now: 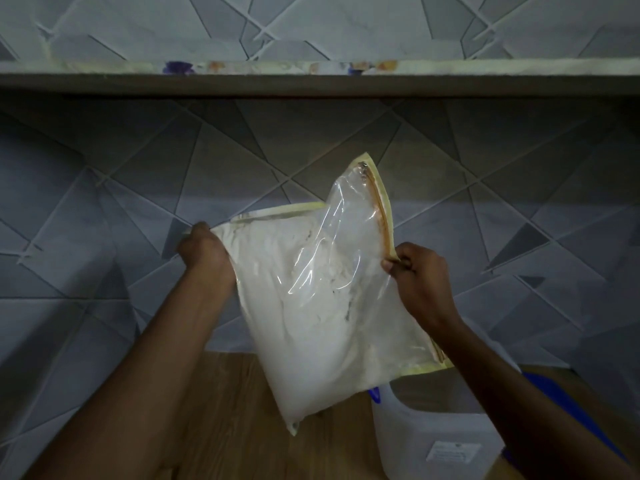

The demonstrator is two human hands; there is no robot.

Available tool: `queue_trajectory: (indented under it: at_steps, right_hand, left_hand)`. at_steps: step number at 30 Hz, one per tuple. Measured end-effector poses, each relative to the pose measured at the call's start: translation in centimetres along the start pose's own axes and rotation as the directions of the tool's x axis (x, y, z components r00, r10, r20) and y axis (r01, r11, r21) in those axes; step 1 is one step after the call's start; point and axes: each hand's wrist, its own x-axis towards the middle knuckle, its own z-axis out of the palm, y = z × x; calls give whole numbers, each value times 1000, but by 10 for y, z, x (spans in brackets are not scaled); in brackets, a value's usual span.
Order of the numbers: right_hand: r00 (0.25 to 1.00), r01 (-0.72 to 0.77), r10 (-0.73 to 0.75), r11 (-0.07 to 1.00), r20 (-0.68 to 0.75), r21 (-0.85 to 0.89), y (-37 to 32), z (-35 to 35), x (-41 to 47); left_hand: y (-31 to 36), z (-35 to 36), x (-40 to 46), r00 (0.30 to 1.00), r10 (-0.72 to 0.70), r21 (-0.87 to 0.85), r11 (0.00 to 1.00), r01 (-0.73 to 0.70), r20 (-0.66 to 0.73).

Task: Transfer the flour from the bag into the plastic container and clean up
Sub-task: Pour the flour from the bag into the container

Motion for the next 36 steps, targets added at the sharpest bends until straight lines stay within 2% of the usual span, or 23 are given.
queue_trajectory:
  at_steps: [2, 5, 11, 15, 26, 36]
  right_hand:
    - [1000, -8, 8, 1000, 10, 13, 7, -6, 3]
    - [999, -24, 23, 1000, 27, 16, 18, -15, 7]
    - [993, -102, 98, 993, 72, 61, 39, -25, 15]
    - [987, -124, 121, 992, 102, 28, 47, -34, 14]
    - [970, -152, 148, 988, 194, 7, 65, -47, 18]
    - [942, -281, 226, 936, 247, 213, 85, -45, 17]
  left_hand:
    - [-3, 10, 0, 1000, 16, -63, 998, -16, -2]
    - [-9, 23, 0, 996, 87, 27, 996, -86, -34]
    - [-15, 52, -7, 974, 227, 88, 971, -224, -25]
    - [-20, 66, -8, 957, 287, 137, 951, -278, -48]
    - [-28, 94, -1, 933, 353, 188, 923, -336, -68]
    - [-32, 116, -22, 921, 387, 200, 906, -374, -30]
